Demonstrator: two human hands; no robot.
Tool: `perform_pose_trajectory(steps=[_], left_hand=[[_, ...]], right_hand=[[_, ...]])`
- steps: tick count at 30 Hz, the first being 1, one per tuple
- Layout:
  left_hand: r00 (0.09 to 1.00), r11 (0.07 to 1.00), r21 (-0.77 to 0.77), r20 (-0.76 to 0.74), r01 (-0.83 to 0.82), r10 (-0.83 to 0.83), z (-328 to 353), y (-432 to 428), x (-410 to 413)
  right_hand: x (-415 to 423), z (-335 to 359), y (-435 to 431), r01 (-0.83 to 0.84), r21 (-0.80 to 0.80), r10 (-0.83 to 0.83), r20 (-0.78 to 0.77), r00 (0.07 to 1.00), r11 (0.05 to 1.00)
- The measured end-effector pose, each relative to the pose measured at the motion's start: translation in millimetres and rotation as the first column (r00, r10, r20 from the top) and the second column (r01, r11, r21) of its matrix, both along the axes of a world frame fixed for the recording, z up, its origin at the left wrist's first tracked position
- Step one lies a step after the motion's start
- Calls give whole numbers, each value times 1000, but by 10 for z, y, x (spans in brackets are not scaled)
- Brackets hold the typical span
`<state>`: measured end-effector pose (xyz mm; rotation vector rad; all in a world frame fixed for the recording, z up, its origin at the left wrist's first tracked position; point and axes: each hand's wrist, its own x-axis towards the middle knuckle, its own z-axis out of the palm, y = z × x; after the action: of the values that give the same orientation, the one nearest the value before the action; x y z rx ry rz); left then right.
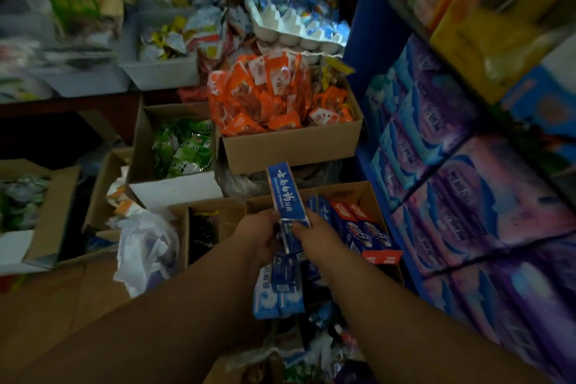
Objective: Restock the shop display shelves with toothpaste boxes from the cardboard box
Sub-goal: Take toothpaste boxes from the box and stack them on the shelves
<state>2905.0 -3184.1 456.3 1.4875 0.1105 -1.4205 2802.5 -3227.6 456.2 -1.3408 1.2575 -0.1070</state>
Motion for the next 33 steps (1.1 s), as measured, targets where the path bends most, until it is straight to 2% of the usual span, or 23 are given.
perform_pose_trajectory(steps=[4,8,11,14,18,20,22,26,29,31,33], left_hand=[[998,993,-111,52,49,-43,613,-194,99],[994,948,-303,87,96,-73,1399,-438,164],[989,851,-504,97,148,-114,2079,-584,134],[986,727,-666,117,168,-121,2684,-782,93],[977,580,-788,147,209,-153,3375,-1046,9],[973,517,-827,153,221,-171,3644,-1153,-63],[967,477,-845,168,241,-191,3862,-1264,-154],[948,429,-852,217,301,-233,4232,-1525,-403],[920,398,-830,331,391,-212,4490,-1688,-597],[856,379,-768,470,517,-215,4630,-1760,-729],[742,386,-645,639,660,-201,4757,-1796,-864]], right_hand=[[8,567,-116,98,-109,-86,110,990,989],[68,1351,-339,171,-288,-147,105,984,942],[87,2031,-513,214,-498,-180,117,977,840],[37,2772,-651,219,-635,-167,141,976,741],[-113,3629,-779,167,-774,-150,94,984,611],[-207,3961,-830,149,-800,-128,91,988,582],[-317,4273,-893,143,-834,-151,73,986,532],[-616,4872,-1043,120,-917,-328,-12,945,379],[-849,5174,-1185,43,-944,-375,-88,923,328],[-990,5289,-1324,15,-955,-404,-111,908,297],[-1098,5358,-1470,-11,-961,-426,-132,895,275]])
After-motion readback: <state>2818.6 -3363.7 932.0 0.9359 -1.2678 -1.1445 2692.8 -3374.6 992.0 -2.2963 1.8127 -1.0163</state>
